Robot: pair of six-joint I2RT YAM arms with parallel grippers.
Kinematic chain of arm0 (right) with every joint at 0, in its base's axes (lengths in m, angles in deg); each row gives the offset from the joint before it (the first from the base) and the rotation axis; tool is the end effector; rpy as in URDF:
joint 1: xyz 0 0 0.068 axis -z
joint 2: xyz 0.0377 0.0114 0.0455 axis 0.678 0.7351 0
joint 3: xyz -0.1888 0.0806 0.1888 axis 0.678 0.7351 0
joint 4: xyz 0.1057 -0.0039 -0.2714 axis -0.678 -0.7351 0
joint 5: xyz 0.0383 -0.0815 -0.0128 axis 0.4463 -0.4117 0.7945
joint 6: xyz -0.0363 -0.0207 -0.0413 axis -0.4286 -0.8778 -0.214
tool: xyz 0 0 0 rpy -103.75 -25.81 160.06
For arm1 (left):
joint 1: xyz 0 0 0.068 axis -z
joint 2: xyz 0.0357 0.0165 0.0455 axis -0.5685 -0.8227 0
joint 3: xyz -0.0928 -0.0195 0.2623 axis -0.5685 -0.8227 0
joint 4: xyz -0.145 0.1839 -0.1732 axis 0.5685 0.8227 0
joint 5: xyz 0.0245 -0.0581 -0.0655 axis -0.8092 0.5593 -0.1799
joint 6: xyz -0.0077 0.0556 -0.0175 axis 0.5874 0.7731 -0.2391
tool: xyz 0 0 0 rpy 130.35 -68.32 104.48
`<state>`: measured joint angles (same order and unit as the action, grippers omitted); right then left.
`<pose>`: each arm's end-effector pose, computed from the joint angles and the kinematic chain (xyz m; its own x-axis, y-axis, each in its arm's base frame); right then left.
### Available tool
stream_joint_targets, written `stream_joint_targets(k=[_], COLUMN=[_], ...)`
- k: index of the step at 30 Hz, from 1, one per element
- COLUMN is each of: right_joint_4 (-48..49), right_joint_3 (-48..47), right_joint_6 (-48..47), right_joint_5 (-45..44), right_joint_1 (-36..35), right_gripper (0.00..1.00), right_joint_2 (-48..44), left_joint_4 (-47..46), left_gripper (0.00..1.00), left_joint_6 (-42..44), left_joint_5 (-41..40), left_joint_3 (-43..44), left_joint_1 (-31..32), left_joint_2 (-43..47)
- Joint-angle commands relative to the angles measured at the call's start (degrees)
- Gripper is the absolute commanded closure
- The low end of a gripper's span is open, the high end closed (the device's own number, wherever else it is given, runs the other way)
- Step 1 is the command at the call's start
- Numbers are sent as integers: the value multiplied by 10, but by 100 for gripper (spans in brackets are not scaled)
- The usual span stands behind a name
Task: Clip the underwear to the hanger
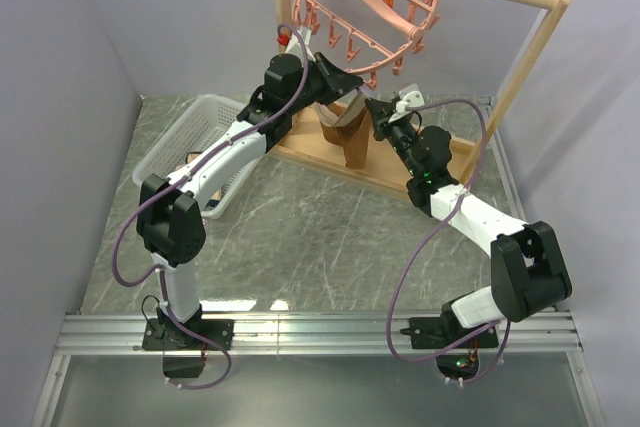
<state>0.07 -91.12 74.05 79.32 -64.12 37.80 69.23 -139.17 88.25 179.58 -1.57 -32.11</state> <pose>0.3324 0.1385 0.3155 0.3162 -0.0020 -0.9487 -0.4804 0.8620 -0.1619 0.4154 -0.2813 0.3933 -0.5972 -0.5701 -0.5642 0.3880 0.4104 -0.8253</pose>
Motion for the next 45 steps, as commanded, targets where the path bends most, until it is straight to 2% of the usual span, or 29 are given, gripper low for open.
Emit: stream_joint_targets(k=[1, 6, 12, 21, 25, 28, 35, 39, 43, 45], right_joint_4=[30, 27, 27, 26, 19, 14, -12, -29, -69, -91], right_joint_3=[-32, -42, -46, -46, -48, -48, -41, -26, -17, -10], right_joint_6=[3, 2, -2, -3, -3, -2, 5, 6, 14, 16], right_joint_5=[2, 2, 0, 1, 2, 6, 5, 5, -4, -10], right_joint_1=[3, 3, 4, 4, 6, 9, 19, 29, 45, 55], right_gripper=[100, 100, 100, 100, 100, 100, 100, 100, 100, 100], right_joint_2=[3, 9, 10, 5, 2, -1, -17, -36, -57, -73], left_joint_4=[-21, -26, -31, -47, -32, -11, 33, 79, 148, 218], left_gripper=[87, 81, 64, 27, 9, 1, 1, 1, 1, 1], left_joint_6=[-22, -25, -23, -5, 17, 33, 113, 173, 251, 286], left_joint_5=[18, 22, 23, 13, 13, 19, 16, -17, -43, -71], left_joint_3=[2, 3, 9, -5, -42, -96, -246, -324, -321, -295], left_joint_1=[4, 4, 4, 1, -1, -5, -8, -17, -35, -40], left_joint_2=[15, 15, 17, 52, 93, 137, 287, 355, 390, 393])
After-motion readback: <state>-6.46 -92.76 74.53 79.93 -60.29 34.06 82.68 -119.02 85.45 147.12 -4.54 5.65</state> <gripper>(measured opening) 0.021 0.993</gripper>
